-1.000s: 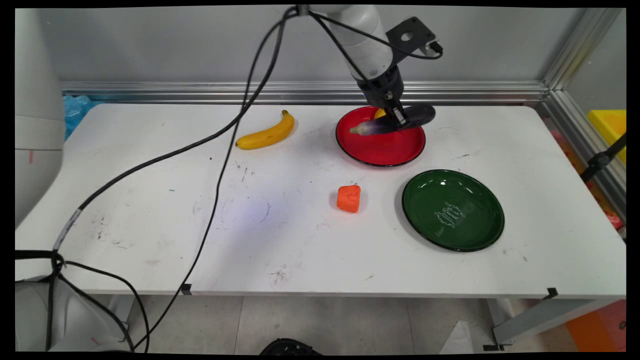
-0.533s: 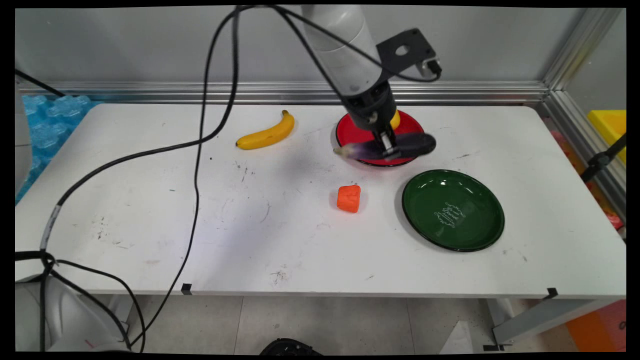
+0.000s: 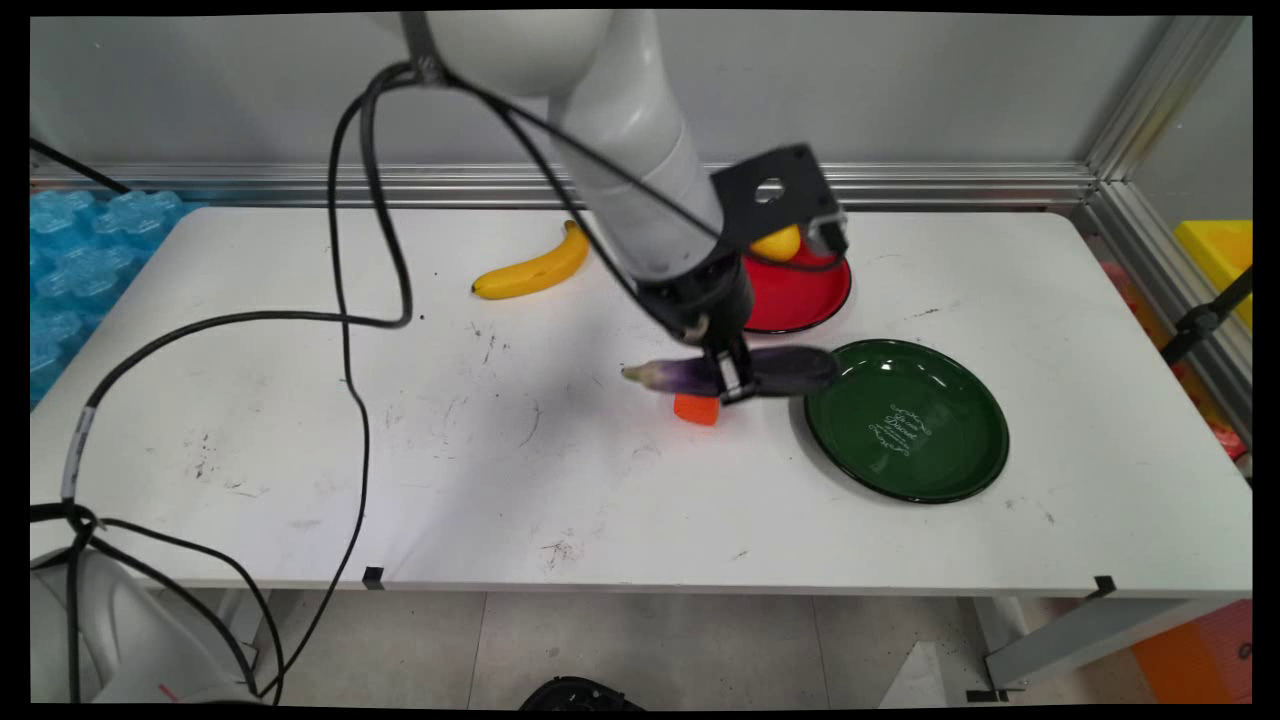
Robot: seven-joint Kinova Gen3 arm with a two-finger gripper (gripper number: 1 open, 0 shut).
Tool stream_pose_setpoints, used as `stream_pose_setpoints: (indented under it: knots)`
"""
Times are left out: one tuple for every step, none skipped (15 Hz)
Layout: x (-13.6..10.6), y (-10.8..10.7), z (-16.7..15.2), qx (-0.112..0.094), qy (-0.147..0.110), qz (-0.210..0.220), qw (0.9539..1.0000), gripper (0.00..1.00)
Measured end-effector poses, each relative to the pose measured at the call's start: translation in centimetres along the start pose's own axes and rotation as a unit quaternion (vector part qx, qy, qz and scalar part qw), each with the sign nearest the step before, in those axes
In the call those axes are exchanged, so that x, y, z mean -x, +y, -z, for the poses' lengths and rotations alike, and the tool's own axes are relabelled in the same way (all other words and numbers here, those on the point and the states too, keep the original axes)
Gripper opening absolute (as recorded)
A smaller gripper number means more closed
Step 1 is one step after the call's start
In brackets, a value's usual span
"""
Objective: Place the picked object on the table
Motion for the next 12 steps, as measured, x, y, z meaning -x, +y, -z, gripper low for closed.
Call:
stream_pose_setpoints:
  knots:
    - [0.5, 0.5, -0.4, -0.001, -0.004, -0.001, 1.0000, 0.00]
    - [0.9, 0.8, -0.9, -0.002, -0.008, -0.002, 1.0000, 0.00]
    - [1.4, 1.0, -1.5, -0.004, -0.014, -0.003, 0.9999, 0.00]
    - [1.9, 1.2, -2.2, -0.005, -0.018, -0.004, 0.9998, 0.00]
    - [2.3, 1.2, -2.8, -0.006, -0.022, -0.006, 0.9997, 0.00]
    - [2.6, 1.3, -3.6, -0.006, -0.025, -0.010, 0.9996, 0.00]
    - [2.9, 1.3, -4.5, -0.004, -0.028, -0.014, 0.9995, 0.00]
    - [3.2, 1.4, -5.2, -0.002, -0.031, -0.017, 0.9994, 0.00]
    - [3.4, 1.5, -6.1, 0.002, -0.033, -0.021, 0.9992, 0.00]
    - [3.7, 1.6, -7.0, 0.007, -0.035, -0.025, 0.9990, 0.00]
    - [3.8, 1.7, -7.7, 0.011, -0.037, -0.027, 0.9989, 0.00]
    - [3.9, 1.7, -8.2, 0.013, -0.038, -0.029, 0.9988, 0.00]
